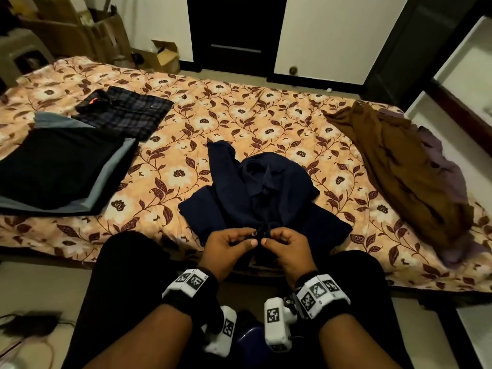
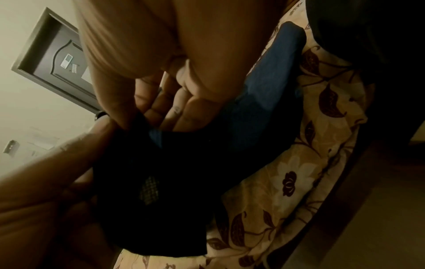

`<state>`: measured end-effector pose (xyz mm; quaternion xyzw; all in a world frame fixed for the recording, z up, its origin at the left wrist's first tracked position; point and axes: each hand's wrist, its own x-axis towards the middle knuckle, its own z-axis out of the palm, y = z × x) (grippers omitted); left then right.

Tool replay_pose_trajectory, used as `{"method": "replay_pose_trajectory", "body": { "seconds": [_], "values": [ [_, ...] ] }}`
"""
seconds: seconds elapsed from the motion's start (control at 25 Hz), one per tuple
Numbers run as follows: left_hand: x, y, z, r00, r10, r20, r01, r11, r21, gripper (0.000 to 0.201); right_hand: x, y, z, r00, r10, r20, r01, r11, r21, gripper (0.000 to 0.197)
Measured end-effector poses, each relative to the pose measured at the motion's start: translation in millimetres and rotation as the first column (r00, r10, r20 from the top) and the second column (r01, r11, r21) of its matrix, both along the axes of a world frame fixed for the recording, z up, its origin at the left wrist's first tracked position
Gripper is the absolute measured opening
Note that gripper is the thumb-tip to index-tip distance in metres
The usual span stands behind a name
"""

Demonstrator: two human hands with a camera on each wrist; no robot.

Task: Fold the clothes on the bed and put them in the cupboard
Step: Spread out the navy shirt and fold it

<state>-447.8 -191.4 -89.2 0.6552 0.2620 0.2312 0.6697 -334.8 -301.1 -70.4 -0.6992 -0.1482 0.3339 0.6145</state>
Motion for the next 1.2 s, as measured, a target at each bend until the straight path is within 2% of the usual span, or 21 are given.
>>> {"method": "replay_pose_trajectory", "body": {
  "seconds": [0.12,0.24,0.32,0.44,0.52,0.6,0.84,1.04,1.2],
  "values": [
    [1,1,-5,1.0,-0.012,-0.005,0.013,0.998,0.064,0.024,-6,3,-10,0.999,0.015,-0.04,-0.015,1.0,-0.002,0.014],
    [-1,5,-9,1.0,0.015,0.002,-0.015,0.976,0.219,0.02,-7,2,-9,0.997,-0.032,-0.065,0.035,0.998,0.045,0.004],
    [0,4,-6,0.999,0.033,0.003,-0.033,0.972,0.235,0.014,-7,0,-4,0.995,-0.049,-0.088,0.056,0.995,0.084,0.001],
    [-1,1,-6,0.998,0.057,0.03,-0.062,0.965,0.255,0.014,-9,-1,1,0.994,-0.023,-0.109,0.034,0.994,0.101,0.008],
    [-1,1,-7,0.998,0.059,0.022,-0.063,0.971,0.232,0.019,-11,-1,0,0.994,0.005,-0.105,0.006,0.995,0.1,0.01],
    [0,1,-8,0.997,0.071,0.019,-0.073,0.988,0.135,0.025,-12,-3,-2,0.995,0.019,-0.096,-0.009,0.994,0.105,0.012],
    [-5,0,0,0.997,0.068,0.025,-0.069,0.996,0.055,0.022,-9,0,-11,0.996,0.025,-0.08,-0.017,0.996,0.091,0.014],
    [-5,4,-7,0.993,0.115,-0.026,-0.113,0.99,0.085,0.018,-9,2,-19,0.999,0.048,0.023,-0.049,0.998,0.05,0.016],
    [-4,5,-11,0.991,0.121,-0.058,-0.113,0.986,0.124,0.018,-9,2,-14,0.999,0.036,-0.001,-0.036,0.998,0.05,0.021]
  ]
}}
